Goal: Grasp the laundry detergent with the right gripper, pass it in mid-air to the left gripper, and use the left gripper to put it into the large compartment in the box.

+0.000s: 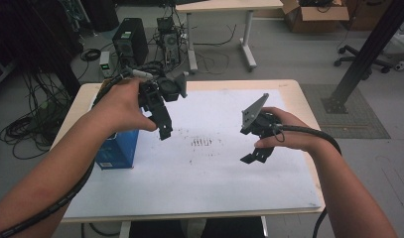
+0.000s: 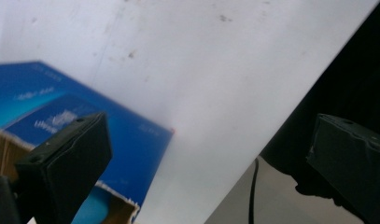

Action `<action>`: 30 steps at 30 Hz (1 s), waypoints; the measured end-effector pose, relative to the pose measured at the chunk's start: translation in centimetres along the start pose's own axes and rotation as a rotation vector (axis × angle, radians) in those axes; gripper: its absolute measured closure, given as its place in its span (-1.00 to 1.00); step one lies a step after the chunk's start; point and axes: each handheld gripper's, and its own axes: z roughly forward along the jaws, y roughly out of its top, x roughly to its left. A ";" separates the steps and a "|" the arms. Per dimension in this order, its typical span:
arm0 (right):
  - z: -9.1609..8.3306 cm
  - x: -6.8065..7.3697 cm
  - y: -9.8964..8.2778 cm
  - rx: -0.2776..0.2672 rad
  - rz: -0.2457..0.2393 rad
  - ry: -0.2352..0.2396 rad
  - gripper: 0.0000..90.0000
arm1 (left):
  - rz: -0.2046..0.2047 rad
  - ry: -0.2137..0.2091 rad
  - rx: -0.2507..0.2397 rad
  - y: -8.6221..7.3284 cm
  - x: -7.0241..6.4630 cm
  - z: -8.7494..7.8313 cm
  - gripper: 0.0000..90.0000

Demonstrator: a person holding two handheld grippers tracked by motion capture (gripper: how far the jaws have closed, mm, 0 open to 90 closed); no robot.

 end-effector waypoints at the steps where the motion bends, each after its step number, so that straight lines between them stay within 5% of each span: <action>1: 0.0 0.0 0.0 0.013 0.003 0.001 -0.94 | 0.030 -0.001 0.003 0.1 -0.2 0.1 -1.00; 6: 0.3 -0.1 0.2 0.056 0.009 0.007 -0.93 | 0.150 0.006 0.032 0.0 -1.3 0.7 -1.00; 12: 0.2 0.3 0.9 0.092 0.003 0.016 -0.93 | 0.291 -0.040 0.013 -0.4 -2.3 1.4 -1.00; 22: 0.5 -0.2 1.4 0.127 -0.008 0.023 -0.93 | 0.379 -0.073 -0.006 -0.9 -1.6 2.5 -1.00; 30: 0.6 -0.8 1.7 0.137 -0.011 0.030 -0.93 | 0.405 -0.086 -0.033 -0.6 -0.9 2.6 -1.00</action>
